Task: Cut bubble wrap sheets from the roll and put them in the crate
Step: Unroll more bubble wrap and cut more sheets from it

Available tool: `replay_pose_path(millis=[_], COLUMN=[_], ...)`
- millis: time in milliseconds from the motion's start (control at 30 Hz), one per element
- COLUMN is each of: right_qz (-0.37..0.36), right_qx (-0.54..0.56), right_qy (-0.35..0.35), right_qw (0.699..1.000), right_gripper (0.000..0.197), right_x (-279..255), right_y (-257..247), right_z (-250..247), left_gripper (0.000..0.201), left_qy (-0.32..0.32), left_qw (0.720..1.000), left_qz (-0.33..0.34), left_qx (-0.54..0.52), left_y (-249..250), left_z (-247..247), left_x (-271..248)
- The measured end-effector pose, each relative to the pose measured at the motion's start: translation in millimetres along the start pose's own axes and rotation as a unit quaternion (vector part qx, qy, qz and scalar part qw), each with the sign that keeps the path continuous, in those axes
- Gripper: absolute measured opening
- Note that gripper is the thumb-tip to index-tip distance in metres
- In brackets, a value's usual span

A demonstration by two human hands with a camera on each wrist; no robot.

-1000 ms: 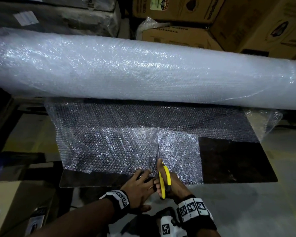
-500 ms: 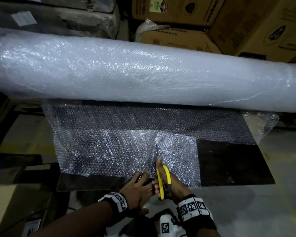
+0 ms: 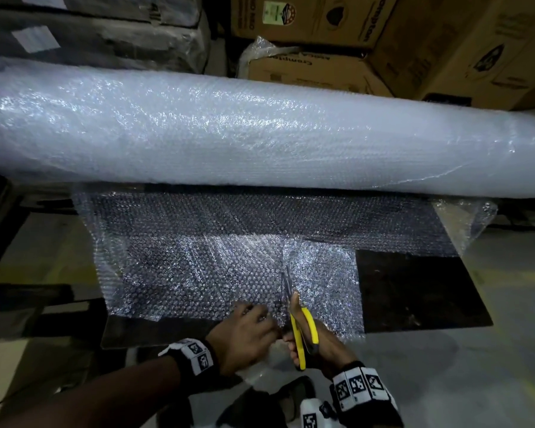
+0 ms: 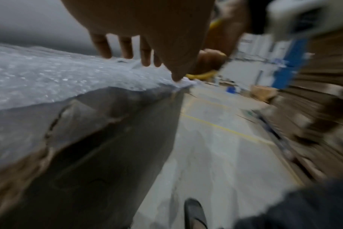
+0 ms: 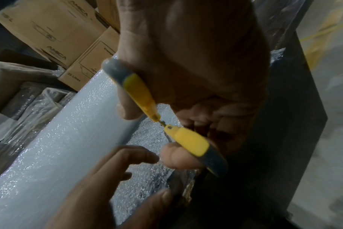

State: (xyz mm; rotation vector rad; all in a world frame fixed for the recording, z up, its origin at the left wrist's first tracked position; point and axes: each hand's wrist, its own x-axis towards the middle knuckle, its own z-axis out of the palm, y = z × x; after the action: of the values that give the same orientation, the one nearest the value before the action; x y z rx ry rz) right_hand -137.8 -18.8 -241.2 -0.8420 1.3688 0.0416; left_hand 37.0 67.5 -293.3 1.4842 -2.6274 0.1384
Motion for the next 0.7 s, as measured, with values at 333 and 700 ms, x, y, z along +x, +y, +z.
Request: replay_pose_path(millis=[333, 700], right_qz=[-0.057, -0.16], right_qx=[0.075, -0.002], right_qy=[-0.031, -0.059], right_qw=[0.995, 0.985], right_gripper=[0.058, 0.053], right_x=[-15, -40], right_y=[23, 40], right_z=[5, -10], left_gripper=[0.035, 0.023], left_qy=[-0.077, -0.05], left_qw=[0.985, 0.988], left_qz=[-0.155, -0.144], left_qx=[-0.007, 0.023], left_y=[-12, -16], left_z=[7, 8], left_x=[26, 25])
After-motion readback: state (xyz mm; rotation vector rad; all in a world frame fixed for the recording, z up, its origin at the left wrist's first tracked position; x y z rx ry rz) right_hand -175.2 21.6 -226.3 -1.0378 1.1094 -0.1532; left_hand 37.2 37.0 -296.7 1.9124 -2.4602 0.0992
